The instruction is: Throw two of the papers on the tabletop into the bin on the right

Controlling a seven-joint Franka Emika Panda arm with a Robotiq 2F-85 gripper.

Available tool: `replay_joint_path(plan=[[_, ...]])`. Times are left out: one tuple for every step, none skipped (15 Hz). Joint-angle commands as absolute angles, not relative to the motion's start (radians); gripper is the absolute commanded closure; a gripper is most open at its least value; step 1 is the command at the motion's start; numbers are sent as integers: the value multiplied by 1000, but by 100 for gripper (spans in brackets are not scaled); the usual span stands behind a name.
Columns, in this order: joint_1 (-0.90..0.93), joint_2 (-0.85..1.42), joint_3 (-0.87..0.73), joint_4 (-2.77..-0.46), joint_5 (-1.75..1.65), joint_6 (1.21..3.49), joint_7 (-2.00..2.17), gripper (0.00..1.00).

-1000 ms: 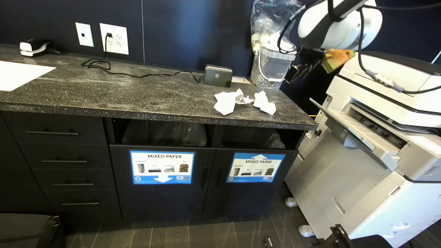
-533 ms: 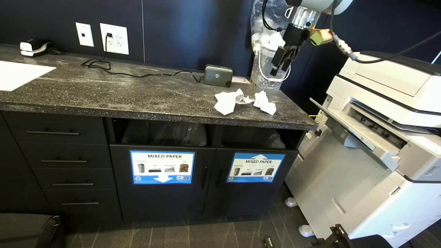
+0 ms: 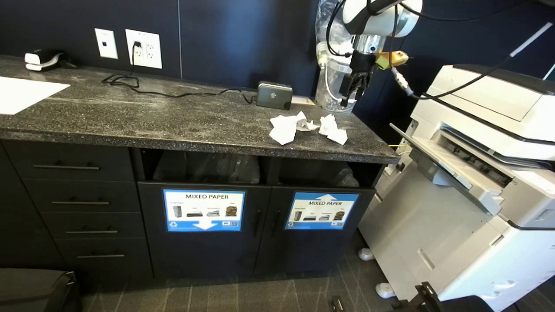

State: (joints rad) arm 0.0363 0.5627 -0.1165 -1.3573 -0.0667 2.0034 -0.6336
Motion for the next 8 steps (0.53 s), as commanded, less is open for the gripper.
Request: replay_joint_path(plan=[[0, 722, -39, -1114, -102, 1901, -603, 0], [-1, 748, -25, -1070, -102, 1880, -602, 0], [0, 780, -12, -1025, -100, 1866, -606, 0], [4, 816, -3, -979, -100, 1851, -602, 0], [7, 841, 5, -935, -99, 1831, -601, 0], [10, 872, 13, -892, -98, 1814, -602, 0], [17, 907, 15, -849, -102, 1799, -591, 0], [22, 933, 16, -809, -105, 1781, -586, 0]])
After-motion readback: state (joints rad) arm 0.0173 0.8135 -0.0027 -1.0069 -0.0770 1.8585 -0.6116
